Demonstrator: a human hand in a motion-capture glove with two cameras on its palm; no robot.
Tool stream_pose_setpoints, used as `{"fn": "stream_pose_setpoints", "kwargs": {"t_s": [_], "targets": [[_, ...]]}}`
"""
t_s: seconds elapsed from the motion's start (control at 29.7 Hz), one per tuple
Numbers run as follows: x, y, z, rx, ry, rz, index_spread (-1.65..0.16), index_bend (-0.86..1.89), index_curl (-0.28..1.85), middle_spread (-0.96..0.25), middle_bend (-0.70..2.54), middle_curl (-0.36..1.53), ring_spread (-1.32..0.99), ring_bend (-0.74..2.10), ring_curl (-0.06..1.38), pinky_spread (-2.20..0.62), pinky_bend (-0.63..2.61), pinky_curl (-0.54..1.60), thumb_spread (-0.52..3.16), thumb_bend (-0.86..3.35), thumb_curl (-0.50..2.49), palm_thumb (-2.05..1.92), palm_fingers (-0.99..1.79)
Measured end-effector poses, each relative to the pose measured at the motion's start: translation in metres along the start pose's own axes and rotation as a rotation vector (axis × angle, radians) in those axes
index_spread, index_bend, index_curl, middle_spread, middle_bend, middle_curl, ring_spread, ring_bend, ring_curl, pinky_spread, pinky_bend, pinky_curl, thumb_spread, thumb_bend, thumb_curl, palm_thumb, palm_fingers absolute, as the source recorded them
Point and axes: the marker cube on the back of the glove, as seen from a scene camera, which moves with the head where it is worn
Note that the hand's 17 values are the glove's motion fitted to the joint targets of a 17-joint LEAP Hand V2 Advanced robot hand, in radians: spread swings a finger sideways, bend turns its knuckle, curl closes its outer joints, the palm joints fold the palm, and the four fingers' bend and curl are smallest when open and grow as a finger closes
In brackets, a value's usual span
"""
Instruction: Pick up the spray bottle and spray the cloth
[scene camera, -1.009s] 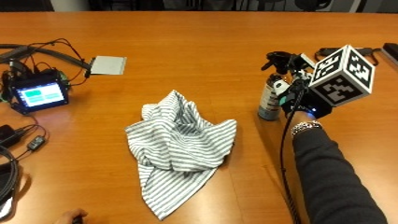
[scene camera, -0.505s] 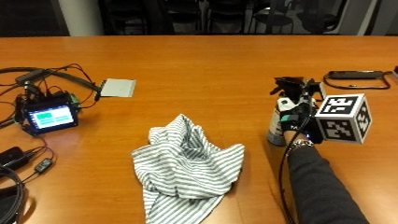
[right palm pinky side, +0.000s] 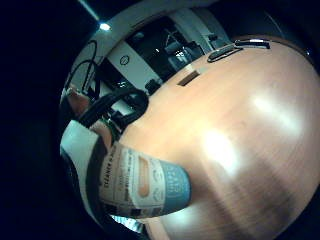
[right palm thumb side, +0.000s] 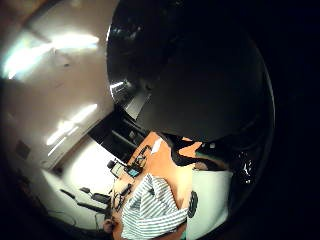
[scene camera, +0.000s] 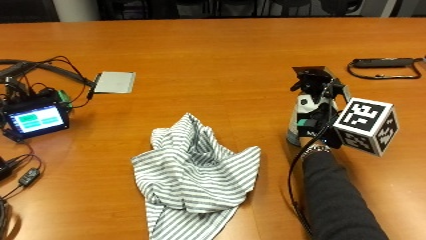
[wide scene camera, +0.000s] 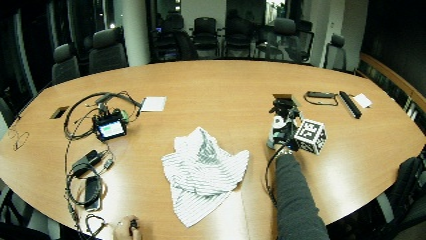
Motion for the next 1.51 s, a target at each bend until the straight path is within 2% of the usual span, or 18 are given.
{"fn": "stream_pose_setpoints", "kwargs": {"t_s": [0.2,0.37,0.54,0.77,1.14,1.51], "targets": [[0.004,0.003,-0.009,0.009,-0.029,0.008,-0.3,0.14,0.37,-0.21,0.27,0.43,-0.16,0.55,0.41,-0.12,0.42,0.38,0.83,-0.01,0.52,0.92,1.26],[0.017,0.002,-0.006,-0.065,-0.048,0.045,-0.3,0.15,0.37,-0.22,0.28,0.45,-0.17,0.56,0.42,-0.15,0.45,0.38,0.81,-0.02,0.54,0.92,1.24],[0.015,0.019,-0.012,-0.148,-0.014,-0.033,-0.3,0.18,0.39,-0.2,0.3,0.46,-0.15,0.55,0.42,-0.12,0.42,0.38,0.79,-0.01,0.56,0.95,1.2],[-0.042,0.031,-0.015,-0.217,0.105,-0.315,-0.29,0.18,0.42,-0.18,0.3,0.47,-0.13,0.53,0.42,-0.1,0.4,0.37,0.78,-0.02,0.59,0.97,1.2],[-0.083,0.064,-0.006,-0.319,0.527,-0.881,-0.29,0.18,0.44,-0.17,0.3,0.48,-0.13,0.52,0.42,-0.09,0.38,0.37,0.77,-0.03,0.61,0.96,1.22],[-0.086,0.099,0.013,-0.379,0.712,-1.2,-0.29,0.17,0.46,-0.18,0.3,0.48,-0.14,0.52,0.42,-0.1,0.39,0.37,0.75,-0.03,0.63,0.95,1.23]]}}
